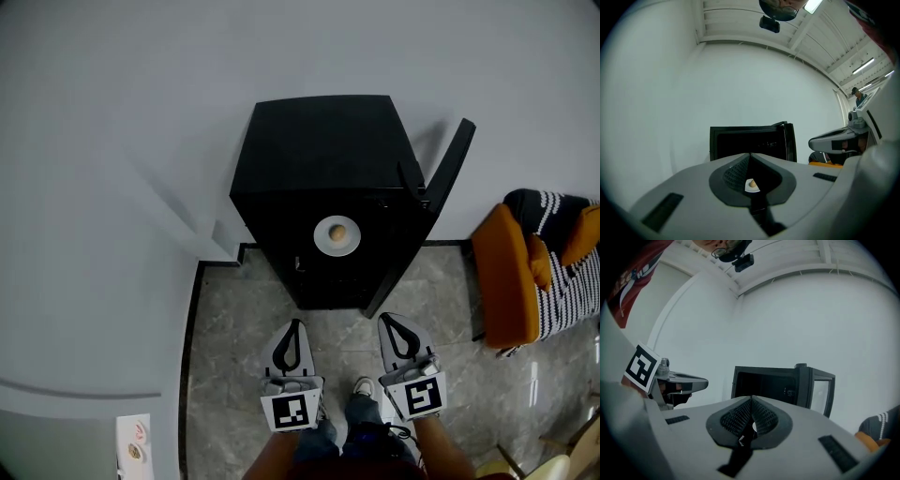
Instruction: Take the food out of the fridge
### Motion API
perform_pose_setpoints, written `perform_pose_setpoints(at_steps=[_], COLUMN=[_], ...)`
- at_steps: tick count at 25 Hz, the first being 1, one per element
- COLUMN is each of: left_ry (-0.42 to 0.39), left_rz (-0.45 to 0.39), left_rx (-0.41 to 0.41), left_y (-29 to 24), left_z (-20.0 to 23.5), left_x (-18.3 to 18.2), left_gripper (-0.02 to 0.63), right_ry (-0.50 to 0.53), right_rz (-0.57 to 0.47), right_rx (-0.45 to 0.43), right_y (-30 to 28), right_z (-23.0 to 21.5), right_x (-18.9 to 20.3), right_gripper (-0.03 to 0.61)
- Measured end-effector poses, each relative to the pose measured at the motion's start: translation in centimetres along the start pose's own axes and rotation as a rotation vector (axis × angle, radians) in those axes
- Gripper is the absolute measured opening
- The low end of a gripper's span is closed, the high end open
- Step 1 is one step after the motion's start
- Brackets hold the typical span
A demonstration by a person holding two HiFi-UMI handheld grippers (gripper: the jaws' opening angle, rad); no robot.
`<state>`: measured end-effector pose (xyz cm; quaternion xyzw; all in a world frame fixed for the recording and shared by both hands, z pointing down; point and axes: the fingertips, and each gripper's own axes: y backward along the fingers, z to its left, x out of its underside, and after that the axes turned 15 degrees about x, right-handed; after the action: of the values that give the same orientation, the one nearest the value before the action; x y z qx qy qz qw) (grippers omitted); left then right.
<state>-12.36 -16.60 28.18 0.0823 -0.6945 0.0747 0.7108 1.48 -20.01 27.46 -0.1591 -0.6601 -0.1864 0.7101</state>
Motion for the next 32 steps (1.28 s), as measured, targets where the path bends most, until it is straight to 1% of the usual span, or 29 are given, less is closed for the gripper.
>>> perform_pose_setpoints(at_steps=[4, 7, 11, 15, 18, 24, 29, 32], left_ry=[0.006, 0.018, 0.028, 0.028, 0.046, 0.059, 0.074, 0.067], left_rz=[0.004, 0.015, 0.030, 0.044, 0.051, 0.075, 0.092, 0.109], left_rx=[-0.028, -0.035, -0.035, -0.029, -0.033, -0.029, -0.021, -0.011], left_y=[-1.8, -2.8, -4.1, -5.5, -6.4, -7.9, -8.7, -9.4], left_z=[-0.5, -0.5, 0.6, 2.2, 3.7, 5.6, 7.0, 7.6], left_x=[1.5, 3.1, 5.0, 7.7, 9.9, 15.4, 19.0, 21.0], left_gripper=[0.014, 0.014, 0.014, 0.014, 0.014, 0.014, 0.014, 0.014], right_ry=[0.003, -0.007, -0.017, 0.010, 0.021, -0.007, -0.014, -0.019], right_rz=[0.005, 0.027, 0.066, 0.141, 0.180, 0.186, 0.195, 0.201], right_rx=[-0.051, -0.062, -0.038, -0.003, 0.010, 0.020, 0.032, 0.044], right_y=[-1.7, -3.2, -5.8, -7.9, -9.2, -11.3, -13.1, -14.2], right_z=[-0.8, -1.1, -1.6, -2.3, -2.1, -1.2, -0.2, 0.0], right_x=[1.8, 3.4, 6.1, 9.8, 12.6, 17.8, 20.8, 22.9], right_gripper=[0.021, 0.021, 0.021, 0.021, 0.021, 0.021, 0.021, 0.021])
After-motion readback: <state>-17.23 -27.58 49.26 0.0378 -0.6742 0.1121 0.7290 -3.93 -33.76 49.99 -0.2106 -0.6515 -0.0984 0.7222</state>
